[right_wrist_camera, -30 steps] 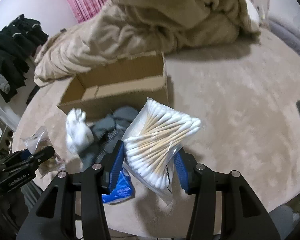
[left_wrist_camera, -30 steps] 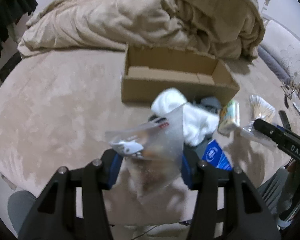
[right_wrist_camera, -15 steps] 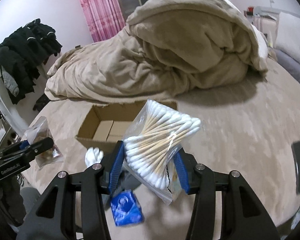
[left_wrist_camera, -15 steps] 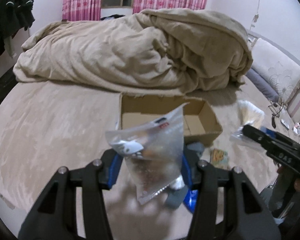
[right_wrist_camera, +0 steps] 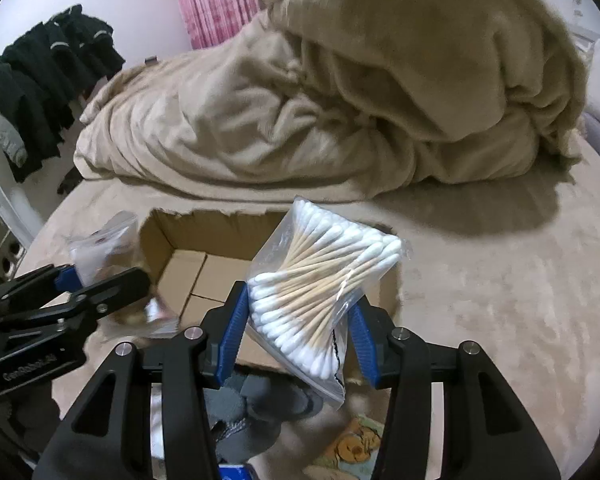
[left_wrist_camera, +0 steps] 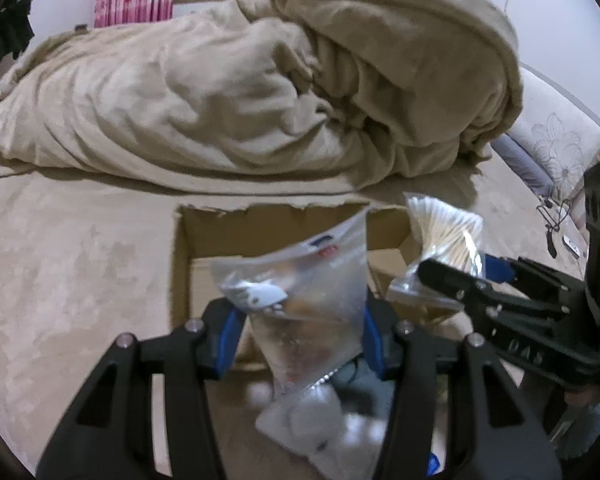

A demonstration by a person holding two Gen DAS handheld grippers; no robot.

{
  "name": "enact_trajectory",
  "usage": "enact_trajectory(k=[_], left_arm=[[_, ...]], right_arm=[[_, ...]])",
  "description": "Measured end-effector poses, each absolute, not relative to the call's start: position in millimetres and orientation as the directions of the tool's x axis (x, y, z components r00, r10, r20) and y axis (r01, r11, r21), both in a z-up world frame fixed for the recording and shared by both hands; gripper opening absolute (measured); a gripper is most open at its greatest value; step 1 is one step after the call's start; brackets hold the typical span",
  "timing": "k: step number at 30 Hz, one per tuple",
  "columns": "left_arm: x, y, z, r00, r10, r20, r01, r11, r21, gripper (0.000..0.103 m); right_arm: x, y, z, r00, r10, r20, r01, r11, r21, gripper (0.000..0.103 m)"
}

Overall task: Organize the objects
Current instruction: 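Carry both bags into the cardboard box and open both grippers, then lift both open grippers out of the box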

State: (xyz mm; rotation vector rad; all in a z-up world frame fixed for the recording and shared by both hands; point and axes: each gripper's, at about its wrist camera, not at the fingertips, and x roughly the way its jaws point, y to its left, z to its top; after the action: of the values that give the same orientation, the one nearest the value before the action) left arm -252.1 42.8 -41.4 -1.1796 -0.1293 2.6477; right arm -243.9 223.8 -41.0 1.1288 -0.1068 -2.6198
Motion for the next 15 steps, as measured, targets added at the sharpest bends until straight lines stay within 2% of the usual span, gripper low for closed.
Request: enact_trajectory(k=[9,10,13,15], left_arm=[[-270.0,48.3,-62.2,-0.609,0.248,-0.753,-0.170,-0.969,-0.181,0.054],[-269.5,48.1,-61.9,-0.610,0.240,-0.755,-0.164,-0.971,-0.176,0.056],[-266.2,45.0,-58.0,-0.620,0.217,-0.754,-0.137,-0.976,-0.168,0.073],[-262.0,40.6,-52.5,-0.628,0.211,-0.749,-0.123,-0.977,-0.172,0.078]], right_arm=[[-252.9,215.2,-61.9,-0.616,-0.277,-0.737,0.234,-0.958,0.165,0.052],[-253.0,216.3,-61.9,-0.617,-0.273,-0.738,0.228,-0.960,0.165,0.053],[-251.6,218.9,-57.9,-0.626,-0.276,-0.729,0.224,-0.959,0.171,0.067],[-248.9,219.3,-53.4,-0.639,-0.274,-0.719,0.227,-0.960,0.165,0.071]])
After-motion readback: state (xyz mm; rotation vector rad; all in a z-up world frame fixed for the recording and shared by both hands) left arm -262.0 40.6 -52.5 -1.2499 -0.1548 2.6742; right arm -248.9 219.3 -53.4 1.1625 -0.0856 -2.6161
